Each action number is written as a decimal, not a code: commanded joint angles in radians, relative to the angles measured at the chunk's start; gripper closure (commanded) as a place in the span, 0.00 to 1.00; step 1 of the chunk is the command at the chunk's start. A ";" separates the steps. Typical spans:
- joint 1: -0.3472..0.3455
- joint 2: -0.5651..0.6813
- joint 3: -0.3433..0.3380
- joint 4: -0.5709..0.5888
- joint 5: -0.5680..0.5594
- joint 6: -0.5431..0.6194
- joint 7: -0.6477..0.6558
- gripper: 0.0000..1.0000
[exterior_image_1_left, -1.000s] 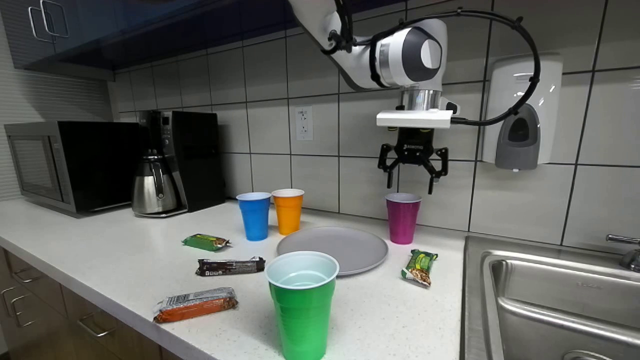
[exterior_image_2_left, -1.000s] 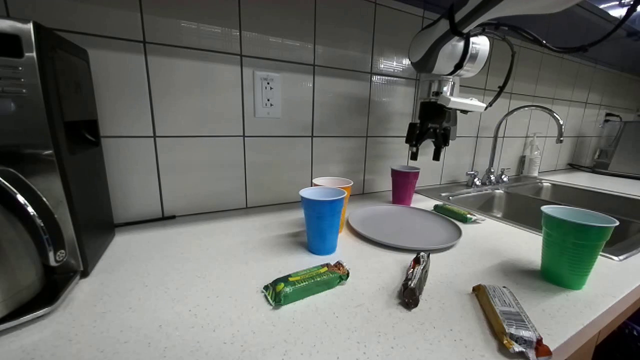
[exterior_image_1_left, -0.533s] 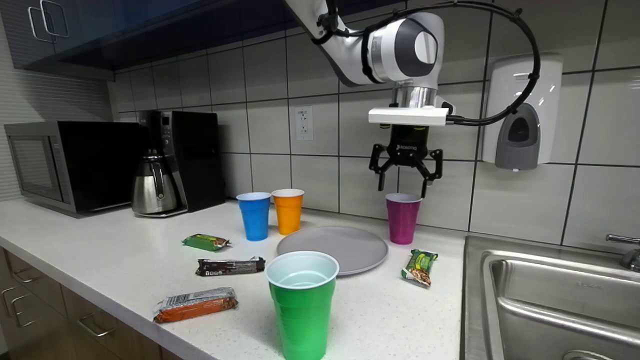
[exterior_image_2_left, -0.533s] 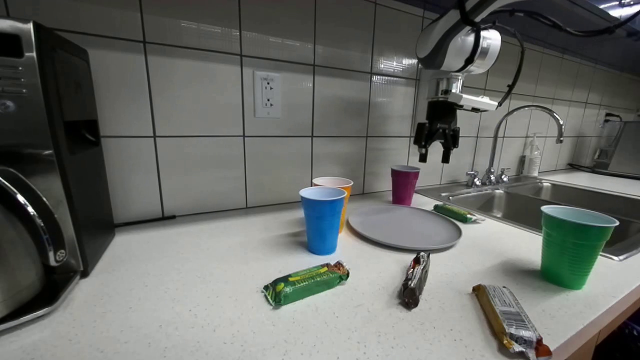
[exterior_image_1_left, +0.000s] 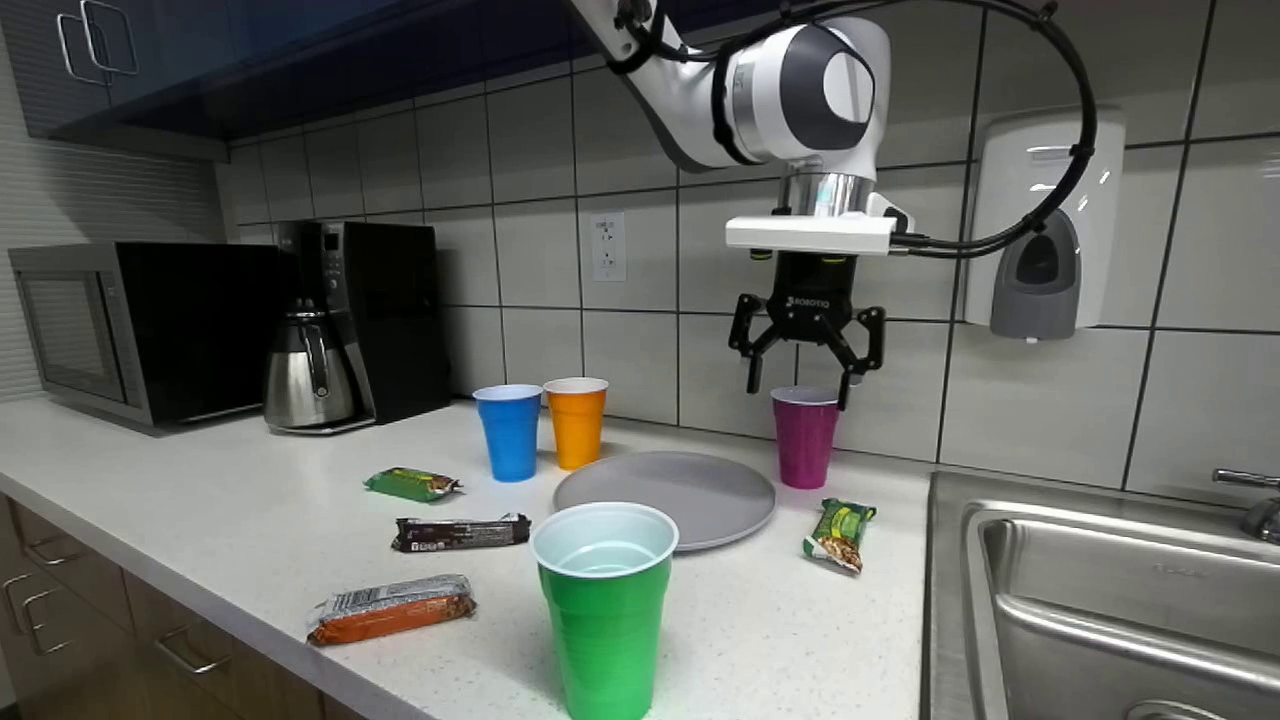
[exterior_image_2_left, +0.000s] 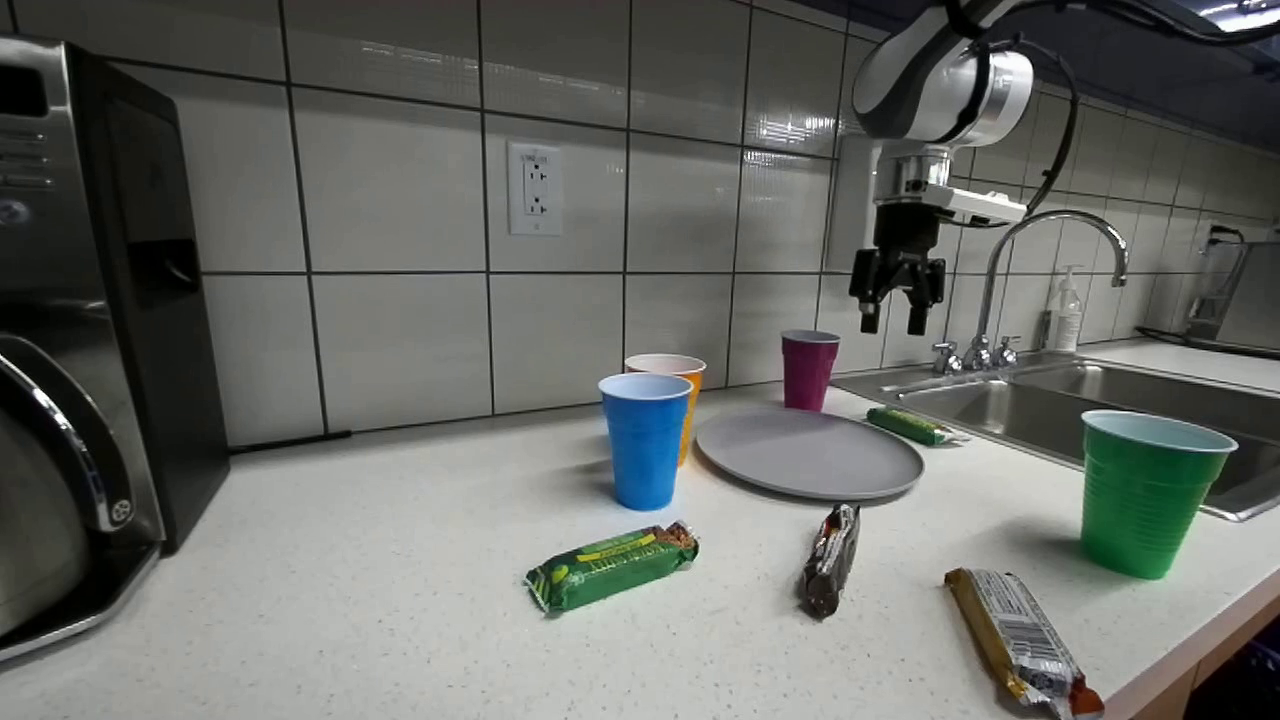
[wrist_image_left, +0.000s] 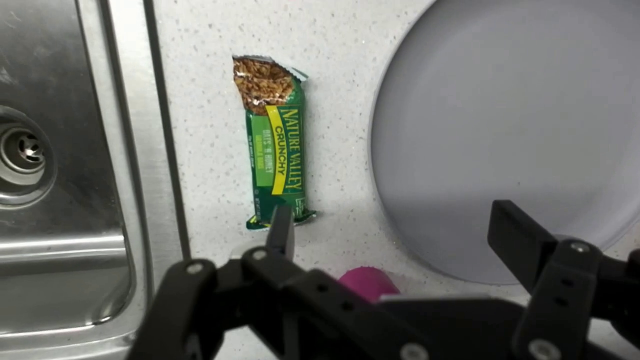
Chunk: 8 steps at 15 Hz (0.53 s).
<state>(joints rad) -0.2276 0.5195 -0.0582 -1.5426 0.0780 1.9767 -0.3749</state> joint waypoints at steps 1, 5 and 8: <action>-0.017 -0.064 -0.006 -0.092 -0.005 0.032 -0.020 0.00; -0.025 -0.073 -0.018 -0.125 -0.010 0.040 -0.020 0.00; -0.026 -0.073 -0.024 -0.145 -0.016 0.045 -0.021 0.00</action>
<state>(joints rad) -0.2448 0.4899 -0.0825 -1.6259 0.0760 1.9989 -0.3750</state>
